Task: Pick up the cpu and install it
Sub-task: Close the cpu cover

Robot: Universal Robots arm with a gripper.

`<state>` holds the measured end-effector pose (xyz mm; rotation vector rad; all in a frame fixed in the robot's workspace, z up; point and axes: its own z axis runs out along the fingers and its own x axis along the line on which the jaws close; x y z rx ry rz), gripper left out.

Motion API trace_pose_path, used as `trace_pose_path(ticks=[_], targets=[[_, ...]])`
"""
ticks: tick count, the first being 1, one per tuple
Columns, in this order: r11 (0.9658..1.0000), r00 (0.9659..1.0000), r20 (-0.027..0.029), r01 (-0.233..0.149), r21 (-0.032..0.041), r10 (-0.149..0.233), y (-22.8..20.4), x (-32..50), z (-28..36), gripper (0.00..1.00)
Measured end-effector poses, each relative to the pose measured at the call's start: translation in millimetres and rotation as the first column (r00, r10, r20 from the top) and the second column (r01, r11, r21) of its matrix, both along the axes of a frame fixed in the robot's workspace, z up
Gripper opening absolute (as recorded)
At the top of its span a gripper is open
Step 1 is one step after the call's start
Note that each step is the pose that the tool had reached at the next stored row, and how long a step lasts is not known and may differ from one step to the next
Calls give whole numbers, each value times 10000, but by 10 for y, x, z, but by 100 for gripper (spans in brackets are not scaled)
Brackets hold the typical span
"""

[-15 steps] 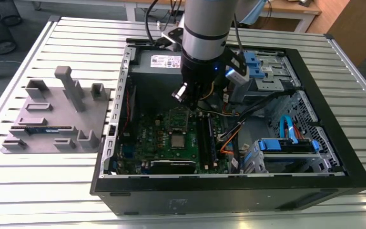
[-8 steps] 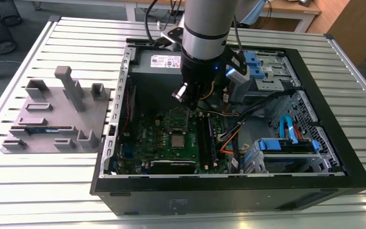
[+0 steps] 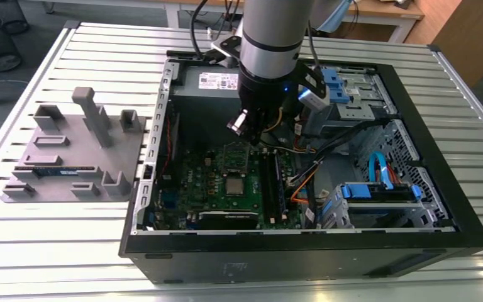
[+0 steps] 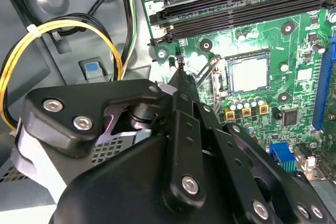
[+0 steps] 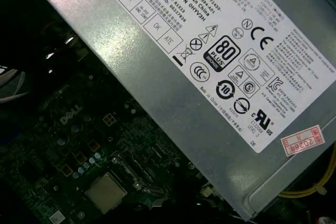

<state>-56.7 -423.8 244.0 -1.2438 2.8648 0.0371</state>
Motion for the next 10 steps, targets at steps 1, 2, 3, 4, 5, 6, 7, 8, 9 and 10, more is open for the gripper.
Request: trace_pose_path(ticks=[1,2,3,4,5,6,7,8,9,10], targets=[[10000,10000,0,-21,-1,21,-1,0,3,11],[10000,10000,0,-40,-1,40,-2,0,7,11],[10000,10000,0,-58,-1,58,-2,0,10,11],[10000,10000,0,-75,0,75,-4,0,13,11],[10000,10000,0,-92,-1,92,-6,0,15,11],[9999,9999,0,-110,0,110,-9,0,16,11],[9999,9999,0,-128,0,128,-12,0,17,11],[9999,9999,0,-147,1,147,-17,-1,17,11],[9999,9999,1,-168,6,168,-22,-2,18,11],[9998,9998,1,-188,11,188,-27,-3,19,11]])
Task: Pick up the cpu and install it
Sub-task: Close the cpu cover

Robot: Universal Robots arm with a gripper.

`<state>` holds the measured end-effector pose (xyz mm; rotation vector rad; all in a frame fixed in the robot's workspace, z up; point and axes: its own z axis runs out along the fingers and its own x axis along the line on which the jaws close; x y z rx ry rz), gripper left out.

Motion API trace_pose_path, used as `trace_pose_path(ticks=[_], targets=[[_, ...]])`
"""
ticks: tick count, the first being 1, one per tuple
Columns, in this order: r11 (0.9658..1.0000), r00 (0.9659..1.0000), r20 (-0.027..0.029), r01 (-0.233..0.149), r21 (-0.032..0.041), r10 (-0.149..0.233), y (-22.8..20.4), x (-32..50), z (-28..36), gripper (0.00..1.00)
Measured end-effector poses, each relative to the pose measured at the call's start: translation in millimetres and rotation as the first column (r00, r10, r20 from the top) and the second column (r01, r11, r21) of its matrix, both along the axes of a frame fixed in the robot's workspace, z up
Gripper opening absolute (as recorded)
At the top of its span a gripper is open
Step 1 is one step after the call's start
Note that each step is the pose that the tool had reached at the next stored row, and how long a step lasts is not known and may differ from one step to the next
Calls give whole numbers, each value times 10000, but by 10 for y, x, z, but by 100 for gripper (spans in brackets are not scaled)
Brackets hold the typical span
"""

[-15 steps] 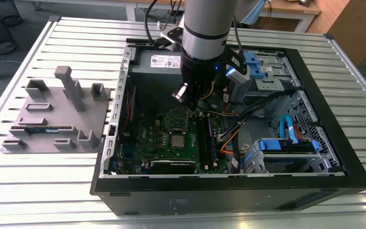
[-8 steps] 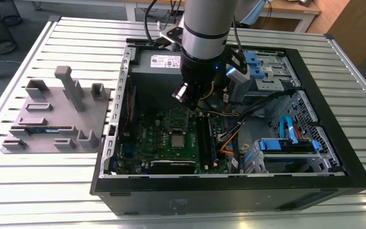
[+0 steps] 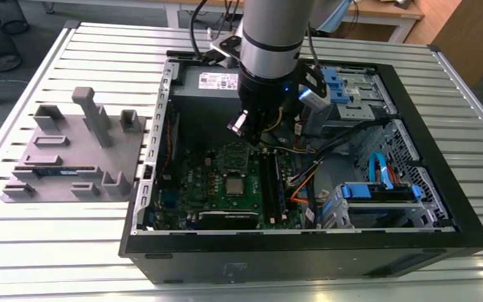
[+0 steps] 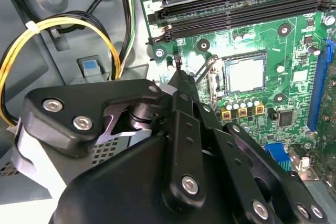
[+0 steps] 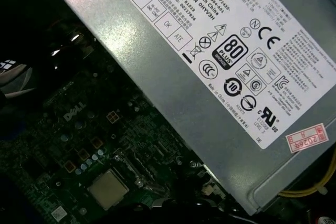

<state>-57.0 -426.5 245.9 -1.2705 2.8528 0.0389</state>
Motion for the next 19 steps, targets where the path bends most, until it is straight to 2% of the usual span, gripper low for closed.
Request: trace_pose_path(ticks=[11,19], targets=[[9999,9999,1,-157,59,157,-19,-3,19,11],[9997,9997,2,-252,76,252,-28,-6,24,11]])
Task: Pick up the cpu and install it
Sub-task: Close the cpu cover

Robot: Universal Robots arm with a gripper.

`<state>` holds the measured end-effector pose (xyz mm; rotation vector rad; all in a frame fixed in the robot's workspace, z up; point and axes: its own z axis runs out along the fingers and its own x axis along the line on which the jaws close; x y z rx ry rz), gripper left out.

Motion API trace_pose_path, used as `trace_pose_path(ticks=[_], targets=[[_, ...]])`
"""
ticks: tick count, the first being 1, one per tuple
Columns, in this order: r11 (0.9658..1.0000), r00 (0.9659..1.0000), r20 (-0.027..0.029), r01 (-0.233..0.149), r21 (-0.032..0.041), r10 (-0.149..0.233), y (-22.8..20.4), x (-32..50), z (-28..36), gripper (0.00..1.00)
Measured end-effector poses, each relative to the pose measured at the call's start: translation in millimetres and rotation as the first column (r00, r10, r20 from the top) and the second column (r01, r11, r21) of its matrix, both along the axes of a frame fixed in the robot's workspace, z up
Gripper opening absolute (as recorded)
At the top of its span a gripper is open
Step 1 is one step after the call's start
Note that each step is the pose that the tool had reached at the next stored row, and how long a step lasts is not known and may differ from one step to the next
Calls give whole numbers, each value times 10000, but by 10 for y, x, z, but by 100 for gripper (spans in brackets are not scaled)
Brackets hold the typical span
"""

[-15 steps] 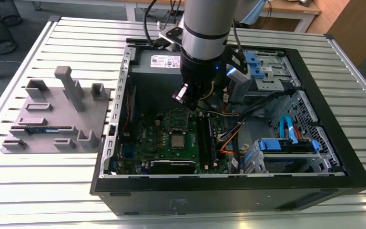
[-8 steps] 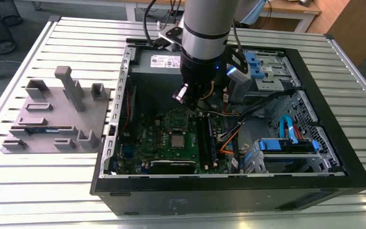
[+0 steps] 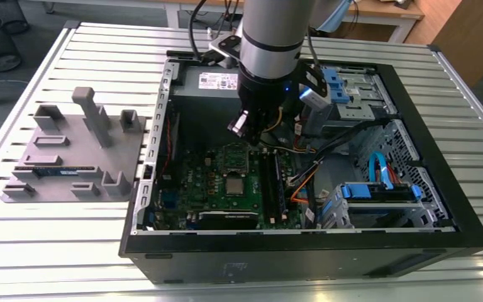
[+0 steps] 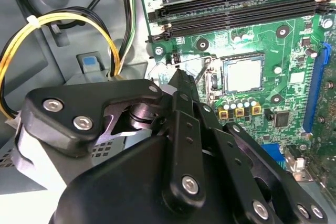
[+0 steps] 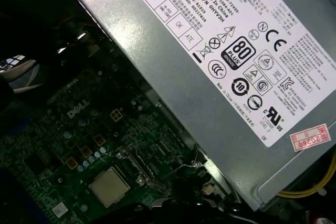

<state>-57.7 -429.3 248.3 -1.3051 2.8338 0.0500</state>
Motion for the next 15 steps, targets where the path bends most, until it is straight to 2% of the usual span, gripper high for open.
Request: trace_pose_path(ticks=[6,15], targets=[[9999,9999,2,-108,0,108,-57,-8,0,11],[9997,9997,2,-235,0,235,-174,-17,0,11]])
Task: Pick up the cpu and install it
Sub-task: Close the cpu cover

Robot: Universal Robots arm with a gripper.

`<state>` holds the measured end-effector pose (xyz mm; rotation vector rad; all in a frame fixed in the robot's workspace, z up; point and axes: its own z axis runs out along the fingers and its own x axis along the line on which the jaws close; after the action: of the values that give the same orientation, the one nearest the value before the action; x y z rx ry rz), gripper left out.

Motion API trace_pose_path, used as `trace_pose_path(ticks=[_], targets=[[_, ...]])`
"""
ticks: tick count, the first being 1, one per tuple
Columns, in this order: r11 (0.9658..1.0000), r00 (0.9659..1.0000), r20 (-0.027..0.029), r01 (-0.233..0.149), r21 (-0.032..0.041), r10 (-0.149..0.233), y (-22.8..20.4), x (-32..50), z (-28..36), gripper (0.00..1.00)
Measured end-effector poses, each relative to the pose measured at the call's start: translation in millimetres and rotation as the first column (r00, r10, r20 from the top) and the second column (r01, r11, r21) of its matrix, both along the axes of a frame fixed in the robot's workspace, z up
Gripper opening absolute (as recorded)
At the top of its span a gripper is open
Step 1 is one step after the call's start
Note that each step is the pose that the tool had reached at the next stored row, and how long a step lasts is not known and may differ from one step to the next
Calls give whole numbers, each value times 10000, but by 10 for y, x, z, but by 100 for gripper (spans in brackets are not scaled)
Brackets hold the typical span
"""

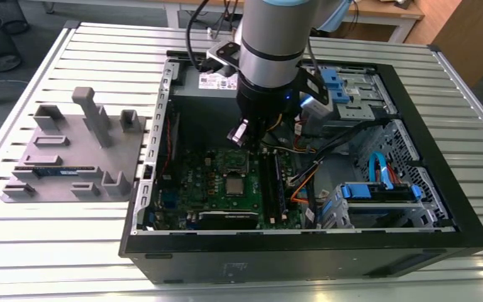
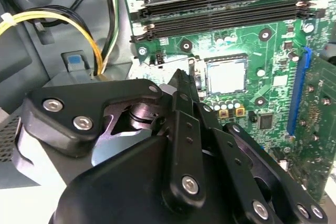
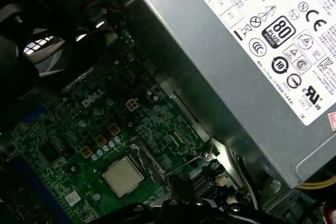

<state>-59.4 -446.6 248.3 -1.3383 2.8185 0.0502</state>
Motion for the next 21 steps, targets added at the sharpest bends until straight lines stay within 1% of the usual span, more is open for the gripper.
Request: trace_pose_path(ticks=[12,15,17,19,21], targets=[[10000,10000,0,-73,1,73,-181,-9,0,11],[10000,10000,0,-75,-2,75,-185,-9,0,11],[10000,10000,-1,-75,-28,75,-185,-10,-3,11],[9999,10000,0,-75,-69,75,-183,-10,-5,11],[9999,10000,0,-76,-79,76,-183,-10,-5,11]])
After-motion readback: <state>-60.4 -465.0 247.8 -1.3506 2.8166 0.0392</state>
